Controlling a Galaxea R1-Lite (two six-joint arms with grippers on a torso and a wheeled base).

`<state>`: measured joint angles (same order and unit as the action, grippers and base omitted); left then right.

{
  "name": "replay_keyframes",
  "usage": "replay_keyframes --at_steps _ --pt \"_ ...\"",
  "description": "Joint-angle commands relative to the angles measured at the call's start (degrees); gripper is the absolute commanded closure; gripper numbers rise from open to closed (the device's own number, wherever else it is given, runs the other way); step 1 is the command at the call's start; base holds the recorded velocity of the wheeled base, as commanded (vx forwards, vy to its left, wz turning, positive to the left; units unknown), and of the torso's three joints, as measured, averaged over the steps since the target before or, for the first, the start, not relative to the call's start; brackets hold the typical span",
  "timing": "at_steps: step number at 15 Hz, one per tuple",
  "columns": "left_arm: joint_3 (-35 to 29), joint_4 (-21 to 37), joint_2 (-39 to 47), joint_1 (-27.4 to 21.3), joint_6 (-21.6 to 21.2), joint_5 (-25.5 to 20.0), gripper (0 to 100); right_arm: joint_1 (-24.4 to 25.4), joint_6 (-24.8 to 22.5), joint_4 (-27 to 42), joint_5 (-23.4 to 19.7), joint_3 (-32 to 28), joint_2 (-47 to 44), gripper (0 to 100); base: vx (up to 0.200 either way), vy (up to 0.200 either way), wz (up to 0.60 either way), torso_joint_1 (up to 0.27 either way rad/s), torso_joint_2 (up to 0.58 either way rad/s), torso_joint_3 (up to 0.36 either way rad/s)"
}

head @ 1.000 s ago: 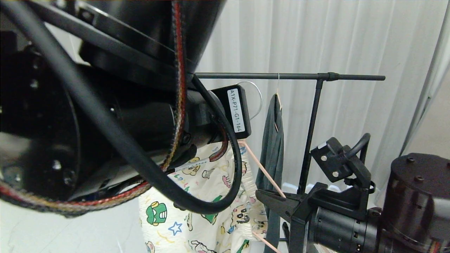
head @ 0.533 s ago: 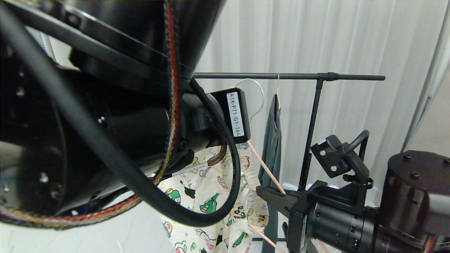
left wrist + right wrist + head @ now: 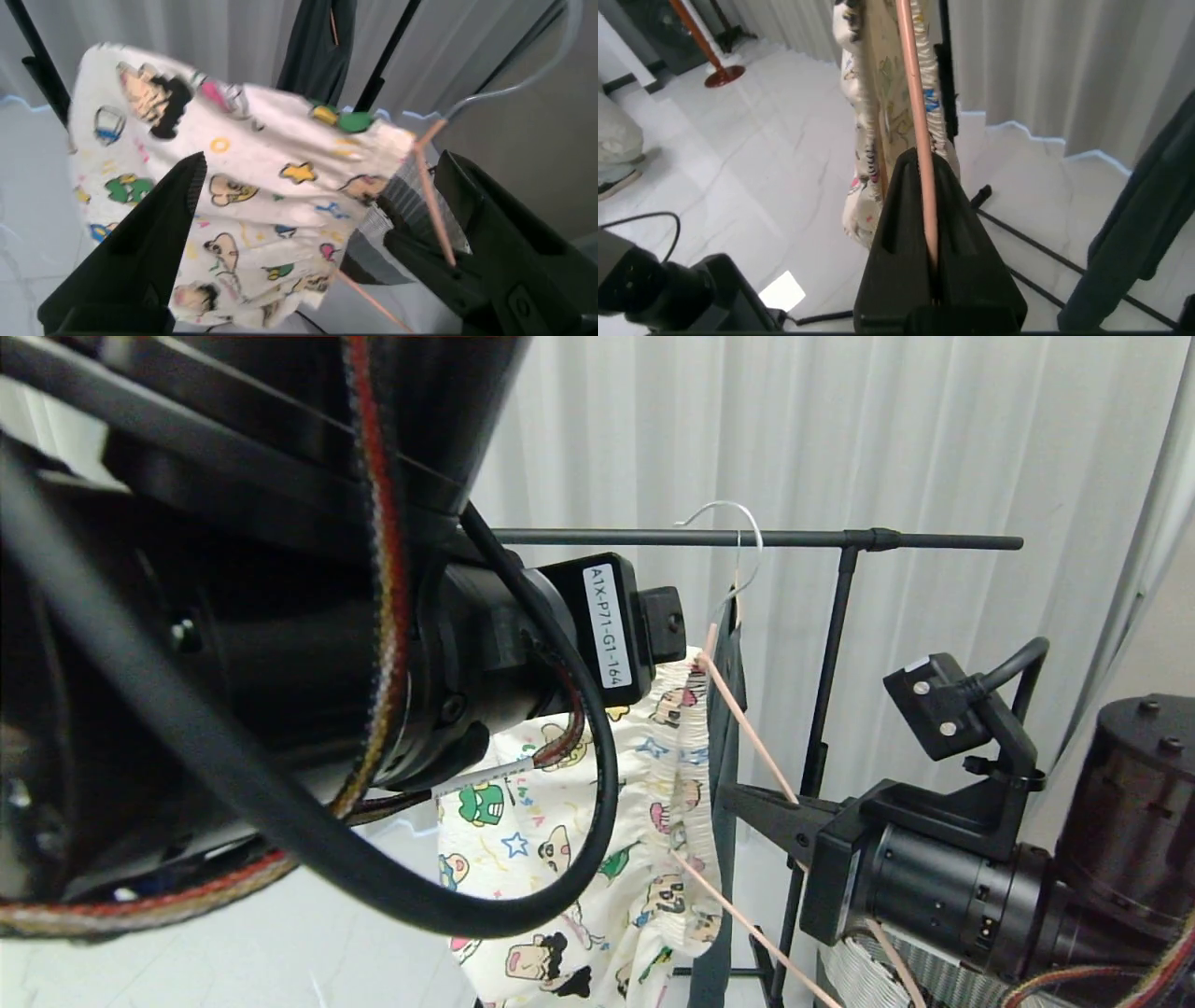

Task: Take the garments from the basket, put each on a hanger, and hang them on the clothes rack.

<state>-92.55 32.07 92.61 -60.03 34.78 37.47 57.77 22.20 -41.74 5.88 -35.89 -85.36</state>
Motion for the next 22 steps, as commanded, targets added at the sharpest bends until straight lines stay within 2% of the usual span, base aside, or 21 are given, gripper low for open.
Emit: replay_keyframes --at_steps 1,2,3,5,7,10,13,16,20,22 --pt "0.18 0.01 -0.85 -0.09 0.02 -0.03 0 -1.17 -0.23 -0.10 0.01 0.29 1.69 100 0.000 0.000 0.00 0.000 0.00 0.000" --pt "1.14 0.09 -1.73 -0.27 -0.68 -0.03 0 -1.70 -0.31 -0.01 0.01 0.38 2.13 100 0.000 0.000 0.00 0.000 0.00 0.000" --pt "3.78 0.09 -3.49 -0.27 -3.23 -0.03 0 -2.22 -0.49 -0.01 0.01 0.47 2.57 100 0.000 0.000 0.00 0.000 0.00 0.000" --pt "12.22 -0.26 -9.38 1.67 -13.42 -0.38 0 -2.93 -3.04 -0.01 -0.08 2.23 3.88 100 0.000 0.000 0.00 0.000 0.00 0.000" --pt "16.79 -0.96 -15.00 4.83 -20.81 -3.02 0 -2.93 -4.09 -0.01 -0.34 5.48 6.17 100 0.000 0.000 0.00 0.000 0.00 0.000" --pt "20.57 -0.96 -21.86 6.33 -28.63 -14.36 0 -2.40 -6.20 -0.01 -0.95 8.91 9.16 100 0.000 0.000 0.00 0.000 0.00 0.000" --pt "26.72 -1.05 -26.87 9.67 -41.20 -28.68 0 2.61 -8.05 -0.01 -3.24 12.95 13.46 100 0.000 0.000 0.00 0.000 0.00 0.000" --pt "30.85 -1.14 -28.28 12.57 -51.22 -39.23 0 7.71 -12.53 0.08 -3.33 17.43 15.05 100 0.000 0.000 0.00 0.000 0.00 0.000" --pt "32.52 -1.49 -28.01 12.48 -58.86 -51.18 0 14.30 -15.08 0.08 -3.24 19.28 14.61 100 0.000 0.000 0.00 0.000 0.00 0.000" --pt "34.02 -1.49 -27.84 12.48 -61.23 -54.52 0 16.23 -16.05 0.08 -3.24 19.81 14.61 100 0.000 0.000 0.00 0.000 0.00 0.000"
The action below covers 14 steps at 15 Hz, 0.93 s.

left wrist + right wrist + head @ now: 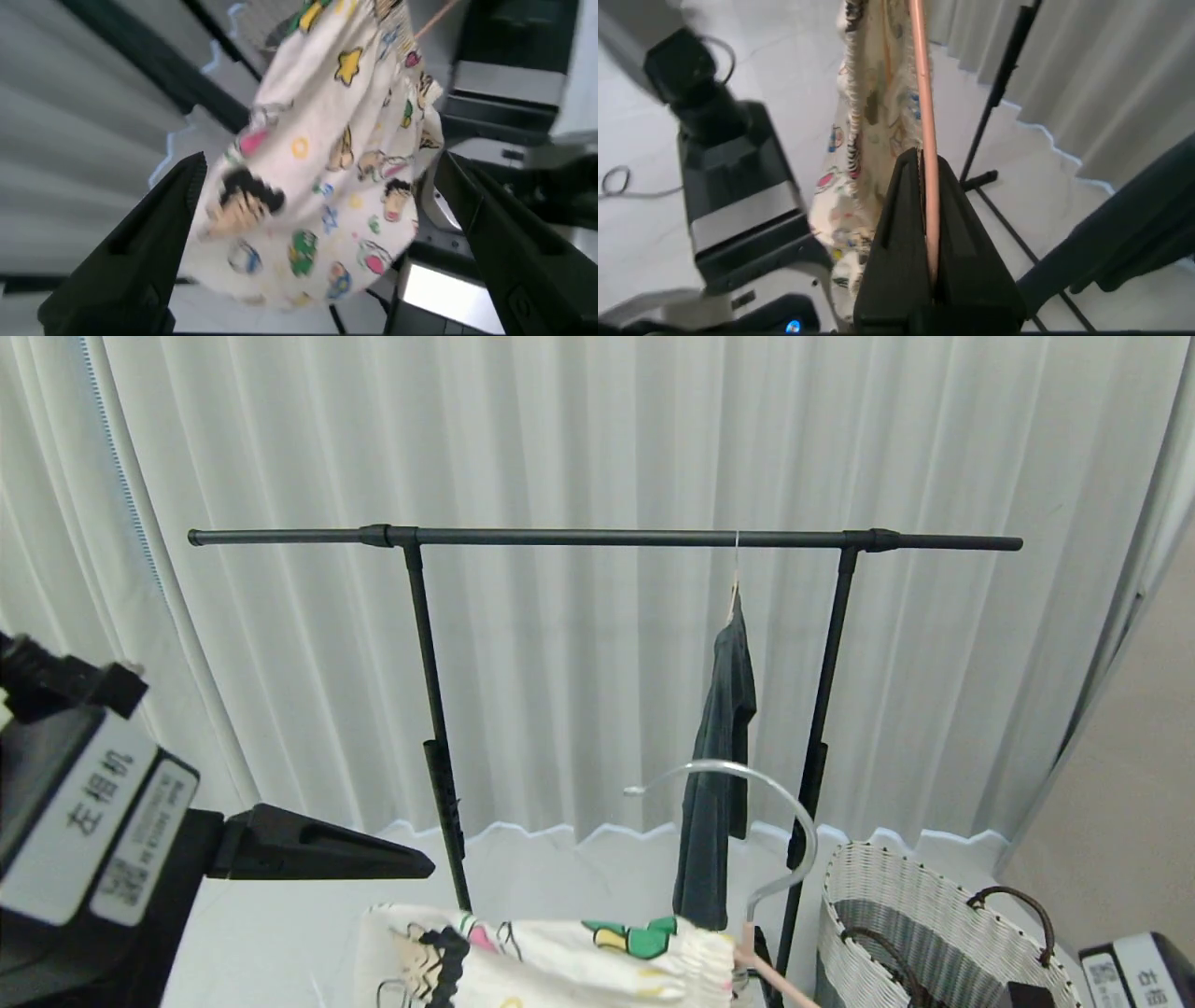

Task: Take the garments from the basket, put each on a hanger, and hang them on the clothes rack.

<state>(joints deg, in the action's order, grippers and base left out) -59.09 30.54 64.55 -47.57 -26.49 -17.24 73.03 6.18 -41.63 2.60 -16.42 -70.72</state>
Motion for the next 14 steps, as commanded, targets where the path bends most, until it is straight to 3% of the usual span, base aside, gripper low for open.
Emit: replay_keyframes --at_steps 1,7,14 --pt "2.13 -0.13 0.49 -0.07 -0.67 -1.40 0 2.55 -0.20 -0.03 0.04 0.42 -0.30 100 0.000 0.000 0.00 0.000 0.00 0.000" --pt "3.28 -4.87 6.20 -0.68 -0.67 -1.48 0 3.96 -2.67 -0.03 0.13 -0.01 -1.00 100 0.000 0.000 0.00 0.000 0.00 0.000" --pt "5.65 -5.40 9.02 -2.97 -0.76 -1.48 0 4.75 -3.19 -0.03 0.13 -0.45 -1.00 100 0.000 0.000 0.00 0.000 0.00 0.000"
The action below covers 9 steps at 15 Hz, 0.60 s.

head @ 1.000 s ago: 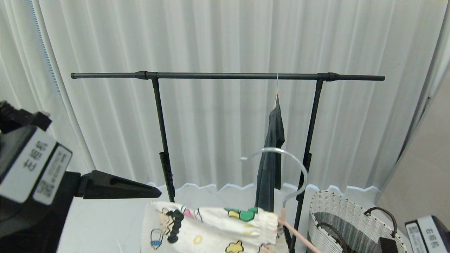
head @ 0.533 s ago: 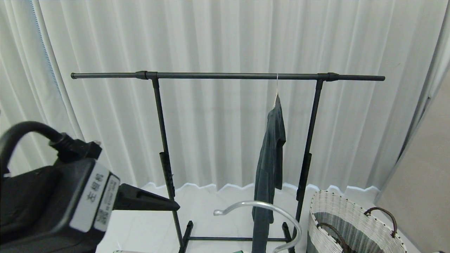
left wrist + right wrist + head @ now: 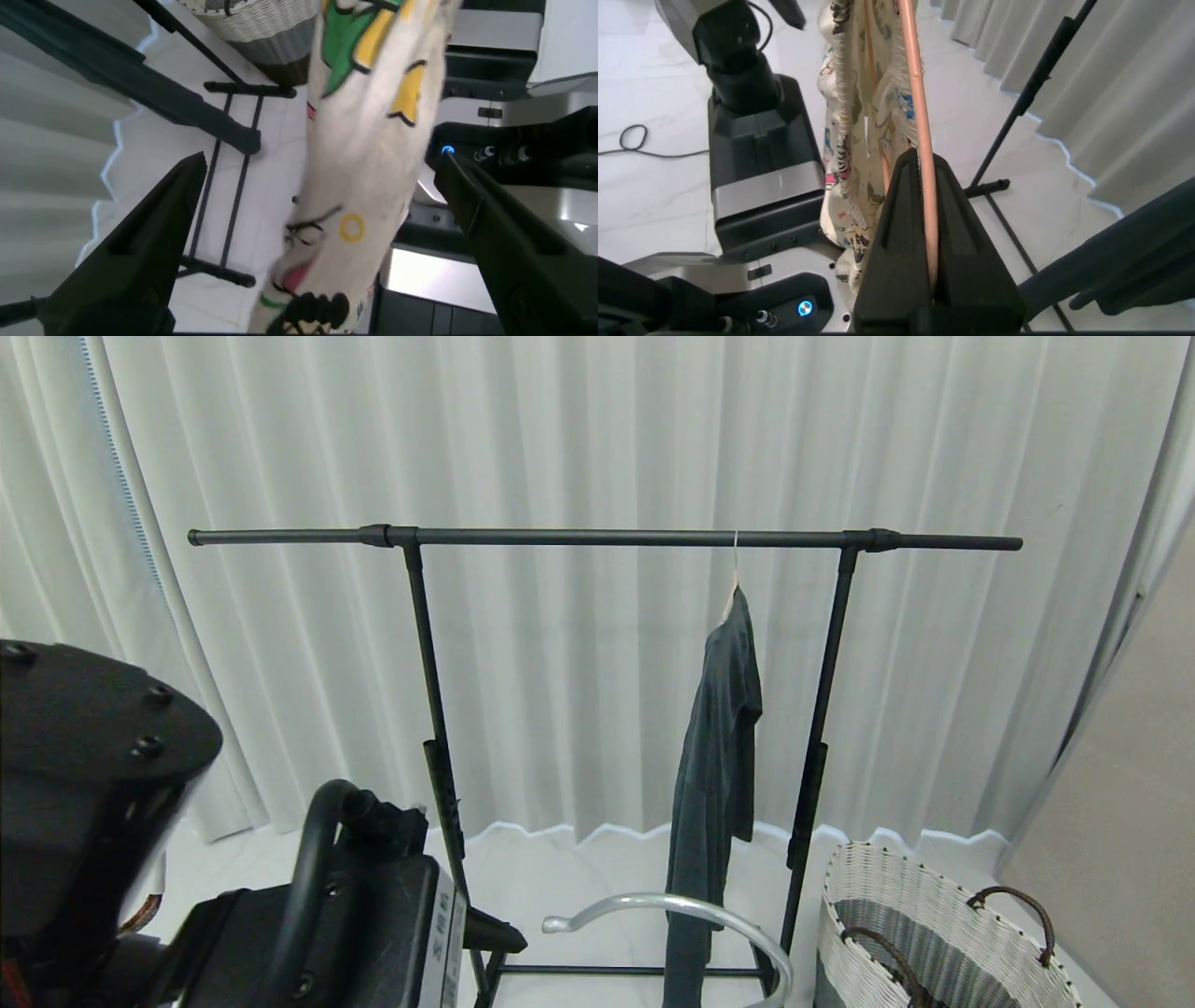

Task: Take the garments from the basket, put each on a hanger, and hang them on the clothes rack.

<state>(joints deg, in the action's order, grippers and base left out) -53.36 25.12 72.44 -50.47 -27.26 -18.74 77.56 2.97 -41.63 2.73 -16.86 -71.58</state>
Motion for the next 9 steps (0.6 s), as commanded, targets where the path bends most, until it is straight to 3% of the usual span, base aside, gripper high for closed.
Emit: replay_keyframes --at_steps 1,8,9 --pt "0.01 -0.52 1.22 -0.07 0.01 0.02 0 0.23 0.01 -0.03 -0.01 -0.10 -0.14 100 0.000 0.000 0.00 0.000 0.00 0.000" --pt "0.80 -2.36 2.27 -1.47 0.36 0.02 0 0.23 0.01 -0.12 0.08 -0.45 -0.22 100 0.000 0.000 0.00 0.000 0.00 0.000" --pt "0.80 -2.36 2.27 -1.56 0.36 0.02 100 0.23 0.01 -0.12 0.08 -0.45 -0.22 100 0.000 0.000 0.00 0.000 0.00 0.000"
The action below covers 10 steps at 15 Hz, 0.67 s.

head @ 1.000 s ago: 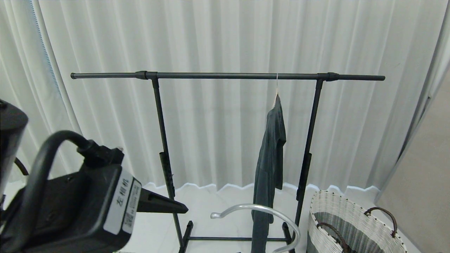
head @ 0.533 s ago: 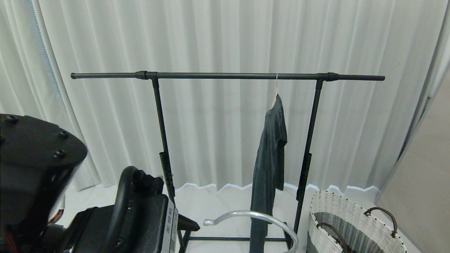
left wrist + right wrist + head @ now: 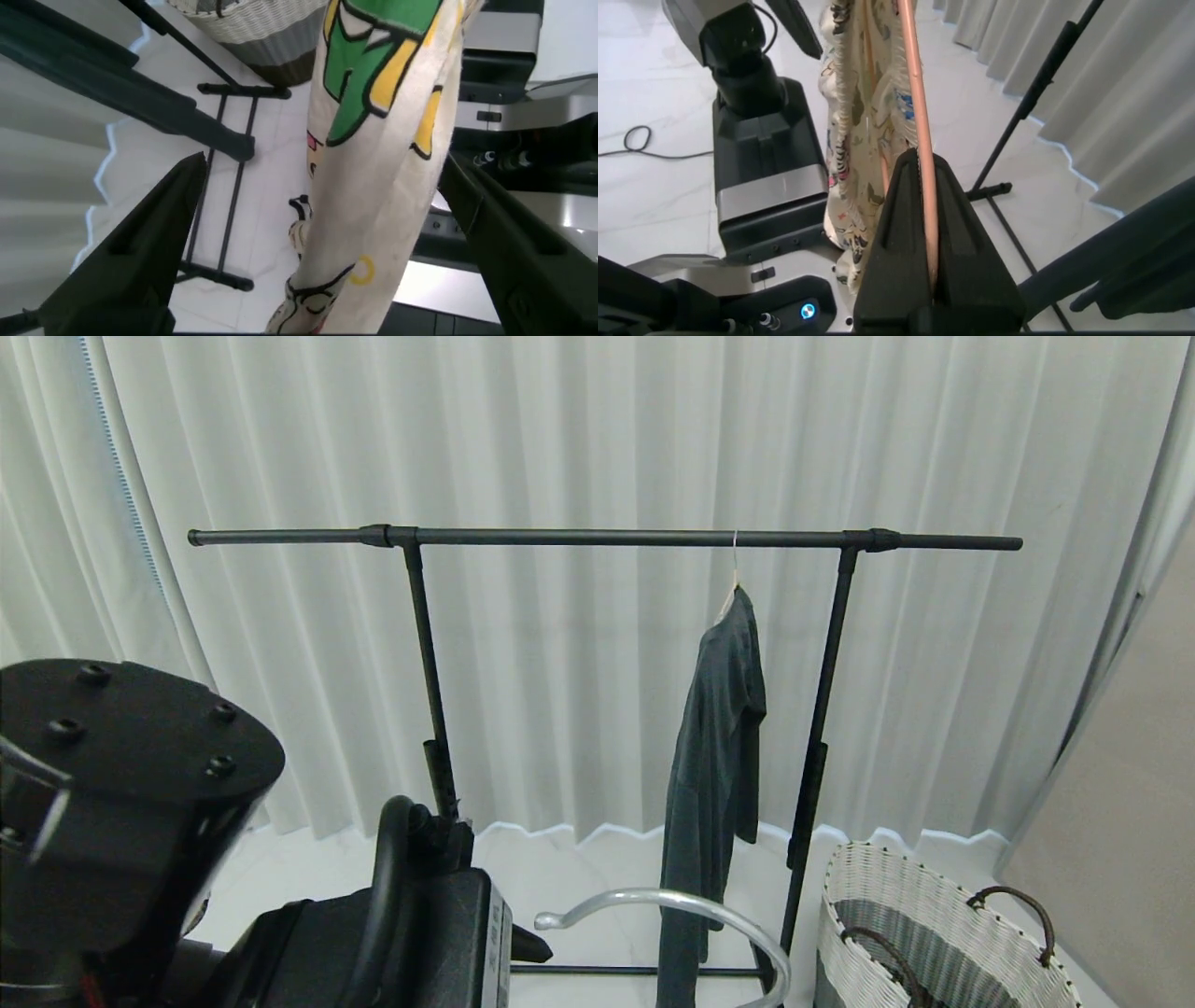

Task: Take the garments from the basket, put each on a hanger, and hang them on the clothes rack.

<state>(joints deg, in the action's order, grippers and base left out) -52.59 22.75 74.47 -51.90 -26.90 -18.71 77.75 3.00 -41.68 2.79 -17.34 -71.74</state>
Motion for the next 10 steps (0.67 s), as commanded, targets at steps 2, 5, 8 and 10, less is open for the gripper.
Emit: replay_keyframes --at_steps 2,5,8,10 --pt "0.03 -0.07 0.23 -0.14 0.01 -0.01 100 0.03 -0.01 -0.07 0.02 0.02 -0.07 100 0.000 0.000 0.00 0.000 0.00 0.000" --pt "0.03 -0.07 0.15 -0.14 0.01 -0.01 100 0.03 -0.01 -0.07 0.02 0.02 0.02 100 0.000 0.000 0.00 0.000 0.00 0.000" --pt "0.03 -0.07 -0.03 -0.14 0.01 -0.01 100 0.03 -0.10 -0.07 0.37 0.28 0.02 100 0.000 0.000 0.00 0.000 0.00 0.000" --pt "0.03 -0.07 -0.20 -0.14 -0.08 -0.01 100 0.03 -0.10 -0.07 0.99 0.46 0.02 0 0.000 0.000 0.00 0.000 0.00 0.000"
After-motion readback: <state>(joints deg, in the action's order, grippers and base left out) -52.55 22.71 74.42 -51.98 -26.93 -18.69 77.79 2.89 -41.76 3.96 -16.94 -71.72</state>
